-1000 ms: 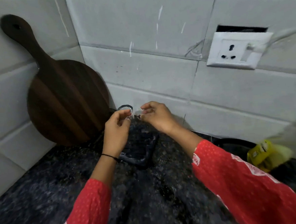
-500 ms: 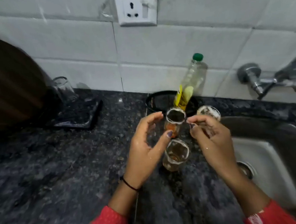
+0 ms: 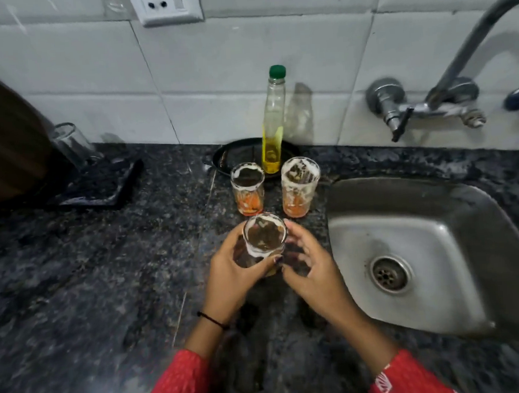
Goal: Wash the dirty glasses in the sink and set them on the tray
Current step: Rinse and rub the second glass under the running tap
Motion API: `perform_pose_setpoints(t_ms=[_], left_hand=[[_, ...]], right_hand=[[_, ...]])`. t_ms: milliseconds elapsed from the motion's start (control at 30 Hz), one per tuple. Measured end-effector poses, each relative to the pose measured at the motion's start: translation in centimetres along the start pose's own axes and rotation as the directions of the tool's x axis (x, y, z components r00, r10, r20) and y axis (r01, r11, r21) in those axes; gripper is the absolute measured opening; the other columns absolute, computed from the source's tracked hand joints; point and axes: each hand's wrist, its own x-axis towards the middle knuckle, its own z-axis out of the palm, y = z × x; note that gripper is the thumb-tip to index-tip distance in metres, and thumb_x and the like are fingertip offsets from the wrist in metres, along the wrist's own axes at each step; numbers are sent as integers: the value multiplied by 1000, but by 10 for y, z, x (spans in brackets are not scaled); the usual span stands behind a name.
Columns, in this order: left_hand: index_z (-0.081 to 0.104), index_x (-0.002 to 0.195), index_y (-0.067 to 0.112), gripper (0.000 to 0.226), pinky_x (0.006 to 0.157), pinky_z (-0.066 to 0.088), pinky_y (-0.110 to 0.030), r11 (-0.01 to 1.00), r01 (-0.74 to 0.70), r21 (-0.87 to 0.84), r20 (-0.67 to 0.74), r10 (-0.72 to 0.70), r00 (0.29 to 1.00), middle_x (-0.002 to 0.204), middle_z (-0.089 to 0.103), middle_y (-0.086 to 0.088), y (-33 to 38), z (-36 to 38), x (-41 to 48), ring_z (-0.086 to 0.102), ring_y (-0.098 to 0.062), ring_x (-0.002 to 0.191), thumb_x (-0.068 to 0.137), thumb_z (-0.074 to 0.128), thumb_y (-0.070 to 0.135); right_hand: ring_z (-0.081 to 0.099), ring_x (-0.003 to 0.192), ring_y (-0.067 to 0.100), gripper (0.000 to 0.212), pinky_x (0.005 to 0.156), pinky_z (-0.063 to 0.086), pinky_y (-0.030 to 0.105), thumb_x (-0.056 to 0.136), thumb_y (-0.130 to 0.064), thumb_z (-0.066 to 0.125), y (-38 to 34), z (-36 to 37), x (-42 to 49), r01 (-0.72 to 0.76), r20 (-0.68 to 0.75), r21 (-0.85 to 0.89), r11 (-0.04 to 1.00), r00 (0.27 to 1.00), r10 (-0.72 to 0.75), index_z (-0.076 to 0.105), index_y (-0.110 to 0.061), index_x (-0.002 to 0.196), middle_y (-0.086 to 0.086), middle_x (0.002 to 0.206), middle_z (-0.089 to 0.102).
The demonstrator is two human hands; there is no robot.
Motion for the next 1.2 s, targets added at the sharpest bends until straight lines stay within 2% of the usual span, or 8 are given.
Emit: perform_pose_setpoints(t_ms=[233, 400, 533, 667, 833, 967, 1067, 1200], left_hand=[[56, 118, 32, 57, 97, 45, -18, 992, -102, -78, 194, 115, 974, 123, 62, 13, 57, 125, -10, 57, -1, 116, 69, 81, 20], [46, 132, 28, 61, 105, 41, -23, 988, -115, -107, 360, 146, 921, 135, 55, 5, 82, 213, -1, 51, -3, 125, 76, 66, 42], [44, 136, 25, 47, 105, 42, -28, 979, -16, -205, 399, 99, 912, 135, 56, 4, 95, 258, 18, 52, -9, 125, 92, 58, 26], [47, 131, 14, 48, 103, 43, -37, 922, 211, -325, 131, -177, 975, 122, 61, -2, 91, 277, 85, 55, -15, 115, 90, 57, 37], [53, 74, 8, 46, 60, 38, -34, 899, 399, -178, 79, -392, 917, 54, 44, 3, 108, 297, 155, 41, -18, 58, 82, 61, 53], [47, 84, 11, 45, 61, 41, -32, 844, 485, -226, 135, -466, 874, 72, 45, -9, 116, 306, 177, 49, -21, 63, 90, 47, 55], [24, 144, 11, 76, 97, 42, -47, 755, 602, -262, 341, -511, 789, 130, 49, -30, 118, 305, 183, 53, -40, 117, 90, 30, 65], [14, 149, 3, 97, 107, 33, -47, 547, 721, -426, 528, -496, 689, 143, 39, -29, 117, 299, 189, 42, -38, 131, 84, 11, 76]], right_hand=[[58, 115, 0, 77, 93, 48, 17, 69, -12, 81, -17, -138, -26, 94, -113, 16, 995, 989, -92, 44, -25, 135, -18, 127, 59], [64, 107, 5, 59, 84, 51, 19, 68, -16, 81, -11, -216, -31, 60, -266, 91, 994, 963, -34, 54, -36, 117, -18, 113, 67], [65, 102, 3, 60, 84, 53, 22, 63, -19, 84, -7, -258, -19, 50, -359, 78, 996, 933, -19, 56, -39, 113, -19, 108, 68], [64, 101, 2, 69, 88, 51, 23, 64, 2, 82, -1, -275, 3, 62, -424, 58, 996, 905, -32, 53, -39, 112, -12, 109, 65], [63, 104, 2, 81, 90, 51, 27, 62, -4, 82, 6, -280, 19, 49, -409, -14, 999, 911, -50, 48, -44, 123, -14, 117, 62], [62, 105, -1, 82, 94, 53, 32, 62, -6, 81, 12, -281, 23, -1, -396, -34, 999, 918, -12, 47, -42, 128, -15, 118, 62], [62, 106, 1, 82, 94, 53, 35, 62, -7, 81, 15, -280, 23, -30, -391, -28, 999, 920, 17, 47, -43, 127, -13, 118, 63], [61, 107, 1, 81, 95, 53, 32, 62, -8, 82, 14, -278, 25, -58, -393, -42, 997, 919, 37, 48, -42, 126, -13, 119, 62]])
